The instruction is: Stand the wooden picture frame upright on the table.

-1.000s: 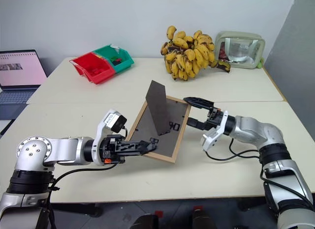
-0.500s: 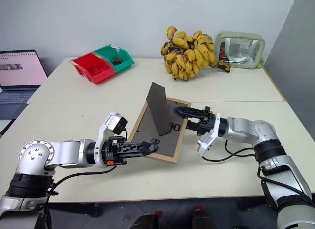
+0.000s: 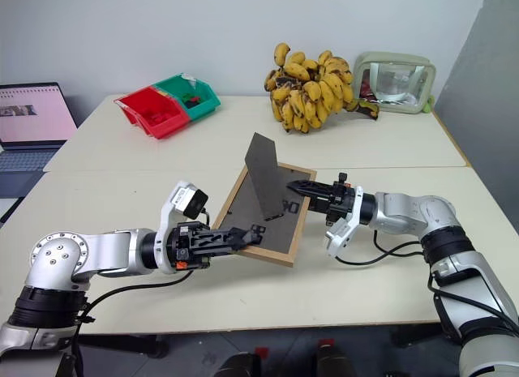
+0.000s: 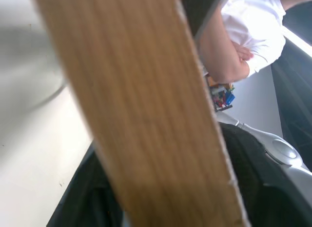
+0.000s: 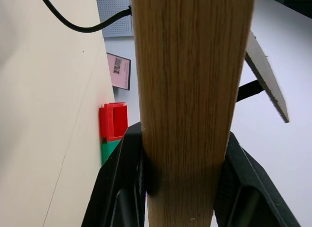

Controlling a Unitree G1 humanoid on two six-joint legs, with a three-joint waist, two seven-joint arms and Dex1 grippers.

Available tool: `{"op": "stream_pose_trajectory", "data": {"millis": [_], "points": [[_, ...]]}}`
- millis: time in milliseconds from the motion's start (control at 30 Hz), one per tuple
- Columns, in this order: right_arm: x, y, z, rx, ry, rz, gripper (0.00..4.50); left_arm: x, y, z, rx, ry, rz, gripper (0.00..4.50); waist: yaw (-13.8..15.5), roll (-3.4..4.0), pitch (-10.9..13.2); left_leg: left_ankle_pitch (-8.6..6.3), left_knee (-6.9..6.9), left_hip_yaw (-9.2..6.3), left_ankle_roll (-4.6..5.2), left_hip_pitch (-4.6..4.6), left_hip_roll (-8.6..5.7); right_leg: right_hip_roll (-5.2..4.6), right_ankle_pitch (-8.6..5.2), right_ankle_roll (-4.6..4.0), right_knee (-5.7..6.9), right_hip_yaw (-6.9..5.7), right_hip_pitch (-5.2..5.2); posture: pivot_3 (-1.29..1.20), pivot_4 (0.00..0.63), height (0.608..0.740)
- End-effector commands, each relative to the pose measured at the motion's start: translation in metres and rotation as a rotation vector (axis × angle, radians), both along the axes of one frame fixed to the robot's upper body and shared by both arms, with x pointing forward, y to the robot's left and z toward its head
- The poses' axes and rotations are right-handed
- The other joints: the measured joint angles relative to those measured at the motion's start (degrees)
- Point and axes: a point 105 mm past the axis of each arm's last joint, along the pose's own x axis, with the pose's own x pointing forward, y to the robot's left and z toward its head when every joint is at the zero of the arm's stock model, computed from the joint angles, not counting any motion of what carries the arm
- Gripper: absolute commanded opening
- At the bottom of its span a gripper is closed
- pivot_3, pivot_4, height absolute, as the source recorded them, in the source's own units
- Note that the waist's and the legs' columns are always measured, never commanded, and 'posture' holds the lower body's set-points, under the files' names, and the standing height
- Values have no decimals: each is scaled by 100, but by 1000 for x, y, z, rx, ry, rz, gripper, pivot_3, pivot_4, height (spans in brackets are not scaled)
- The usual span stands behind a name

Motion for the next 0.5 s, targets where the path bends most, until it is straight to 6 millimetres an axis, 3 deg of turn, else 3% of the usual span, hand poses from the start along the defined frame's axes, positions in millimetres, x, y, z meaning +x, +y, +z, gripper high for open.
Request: {"op": "stream_pose_trajectory", "data": {"millis": [33, 167, 367, 433, 500], "points": [[3, -11, 17, 65, -15, -7, 1287, 2, 11, 22, -5, -88, 39, 3712, 0, 0, 0, 0, 0, 1, 0, 0, -1, 0, 0, 0, 0, 1, 0, 0, 150, 740], [15, -24, 11, 80, 60, -73, 1287, 12, 33, 38, 17, -153, 182, 4477, -5, 0, 0, 0, 0, 2, 0, 0, -1, 0, -1, -1, 3, 2, 0, 0, 150, 740], [39, -36, 8, 173, 194, -202, 1287, 12, 68, 34, 165, -265, 431, 4500, -75, 0, 0, -1, -4, 9, 1, 8, 5, 0, -6, -9, 9, 8, -2, 0, 150, 740], [55, -32, 4, 211, 325, -264, 1287, 20, 76, 34, 277, -395, 607, 4500, -98, -5, 1, -1, -3, 10, 1, 8, 6, 0, -6, -10, 9, 8, 0, 0, 150, 740], [71, -26, 2, 274, 534, -306, 1287, 19, 72, 30, 422, -552, 664, 4500, -113, -13, 4, -1, -2, 9, 1, 13, 13, -2, -5, -11, 5, 11, 10, 0, 150, 740]]}}
